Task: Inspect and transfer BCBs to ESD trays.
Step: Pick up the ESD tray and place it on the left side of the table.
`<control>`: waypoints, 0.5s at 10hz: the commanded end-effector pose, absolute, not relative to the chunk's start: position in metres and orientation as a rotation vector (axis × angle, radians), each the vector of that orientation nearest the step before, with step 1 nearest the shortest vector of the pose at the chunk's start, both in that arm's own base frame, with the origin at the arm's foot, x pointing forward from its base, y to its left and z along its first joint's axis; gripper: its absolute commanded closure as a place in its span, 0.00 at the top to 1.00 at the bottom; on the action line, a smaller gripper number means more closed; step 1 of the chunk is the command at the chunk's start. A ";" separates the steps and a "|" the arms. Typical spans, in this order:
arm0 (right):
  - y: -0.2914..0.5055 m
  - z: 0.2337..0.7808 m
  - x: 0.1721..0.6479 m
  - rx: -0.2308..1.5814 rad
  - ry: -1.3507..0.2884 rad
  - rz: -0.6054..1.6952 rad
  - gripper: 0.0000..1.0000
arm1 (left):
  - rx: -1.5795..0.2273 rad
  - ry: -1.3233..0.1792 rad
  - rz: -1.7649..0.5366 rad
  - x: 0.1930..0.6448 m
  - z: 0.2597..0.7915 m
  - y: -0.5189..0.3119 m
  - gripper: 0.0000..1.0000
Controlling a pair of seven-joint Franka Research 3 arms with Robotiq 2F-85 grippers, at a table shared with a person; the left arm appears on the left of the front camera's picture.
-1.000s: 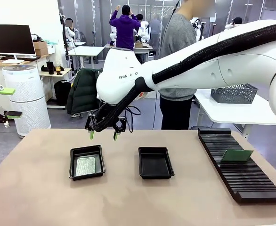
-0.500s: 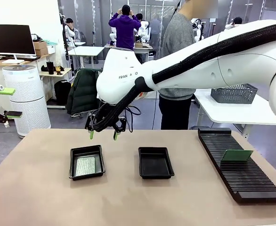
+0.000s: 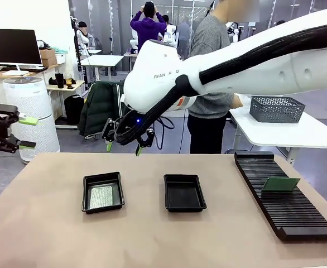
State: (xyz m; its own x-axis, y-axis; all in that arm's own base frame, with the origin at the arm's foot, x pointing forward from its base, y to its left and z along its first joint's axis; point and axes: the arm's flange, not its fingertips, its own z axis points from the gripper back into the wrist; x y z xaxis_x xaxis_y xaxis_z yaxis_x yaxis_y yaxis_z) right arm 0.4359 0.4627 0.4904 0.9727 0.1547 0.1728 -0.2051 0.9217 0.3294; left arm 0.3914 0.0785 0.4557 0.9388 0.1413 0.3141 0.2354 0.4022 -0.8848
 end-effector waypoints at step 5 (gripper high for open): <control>0.409 0.483 0.428 0.468 -0.118 0.217 1.00 | -0.803 -0.331 0.066 0.380 0.443 -0.009 1.00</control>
